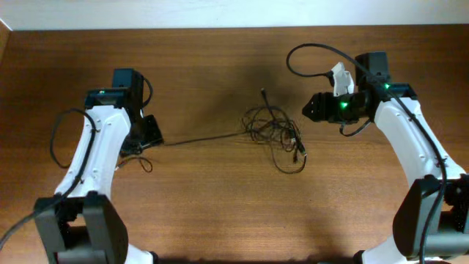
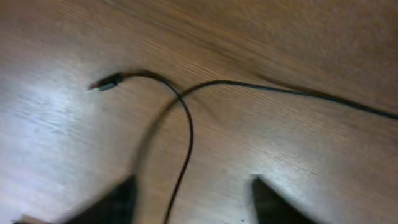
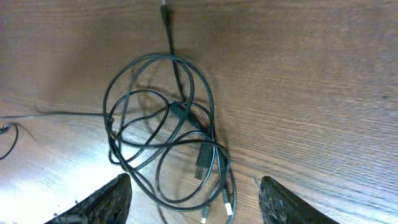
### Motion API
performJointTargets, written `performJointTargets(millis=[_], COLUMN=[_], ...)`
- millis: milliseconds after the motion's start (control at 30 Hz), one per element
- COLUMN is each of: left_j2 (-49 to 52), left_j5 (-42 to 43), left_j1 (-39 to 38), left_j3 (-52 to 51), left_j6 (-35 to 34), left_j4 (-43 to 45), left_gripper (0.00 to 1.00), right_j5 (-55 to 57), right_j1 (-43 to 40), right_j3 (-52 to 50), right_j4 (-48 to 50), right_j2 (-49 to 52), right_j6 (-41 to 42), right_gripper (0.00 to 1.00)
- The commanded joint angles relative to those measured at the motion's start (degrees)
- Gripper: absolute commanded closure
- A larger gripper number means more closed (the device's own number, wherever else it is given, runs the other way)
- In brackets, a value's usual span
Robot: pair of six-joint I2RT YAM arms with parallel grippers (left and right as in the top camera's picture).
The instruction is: Untangle cables
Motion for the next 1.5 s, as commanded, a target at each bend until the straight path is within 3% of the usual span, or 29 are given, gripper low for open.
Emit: performJointTargets(millis=[0,200,300,433,600,700,733,933,967,1000,1033,1167,1300,1367,1467], left_j2=[2.0,1.9,3.0,8.2,16.4,21.3,22.8,26.3,26.3,26.3,26.3,22.4,14.7,11.8,11.5], left_j5=[12.1,18.9,19.7,19.9,22.9,22.8,22.8,22.7,22.7,22.7,23.9,34.1,37.5,39.5,42.5], left_j1=[0.3,-2.0,-6.8,-12.5,-20.6,-24.8,-25.7,-26.3,-26.3,-26.1,-25.7,-21.9,-19.3,-19.1,-19.1], left_j3=[-0.1,8.7,8.3,8.2,8.2,8.2,8.2,8.2,8.2,8.3,9.0,13.1,14.0,14.0,14.0], left_j6=[4.5,3.9,3.5,-4.0,-9.7,-14.4,-14.5,-14.5,-14.5,-14.5,-14.1,-6.9,0.0,13.0,25.2], left_j4=[1.0,0.2,5.0,12.5,25.1,30.1,31.7,33.1,33.1,33.1,32.8,26.4,18.0,14.0,11.0], left_gripper=[0.29,0.13,0.2,0.26,0.49,0.53,0.59,0.77,0.93,1.0,1.0,1.0,1.0,1.0,1.0], right_j5=[-1.2,-2.5,-1.9,-1.9,1.1,2.2,2.2,2.2,2.2,2.2,2.2,2.2,-2.1,-9.2,-9.9], right_j1=[1.9,7.6,8.6,8.5,8.5,8.5,8.5,8.5,8.5,8.5,8.5,8.3,8.0,8.1,8.1], right_j3=[-0.5,-0.5,-0.5,-0.5,-0.5,-0.5,-0.5,-0.5,-0.5,-0.5,-0.5,-0.5,-0.5,-0.5,-0.5], right_j4=[-0.2,-0.6,-0.7,-0.7,-2.5,-2.6,-2.7,-2.8,-2.8,-2.8,-3.1,-3.2,-3.3,-3.0,-3.2], right_j2=[0.8,0.8,0.8,0.8,0.8,0.8,0.8,0.8,0.8,0.8,0.8,0.8,0.8,0.8,0.8], right_j6=[5.0,5.9,7.7,13.0,12.5,12.5,12.5,12.5,12.5,12.5,12.5,10.8,10.8,11.5,11.5], right_gripper=[0.34,0.34,0.34,0.34,0.34,0.34,0.34,0.34,0.34,0.34,0.35,0.35,0.3,0.28,0.25])
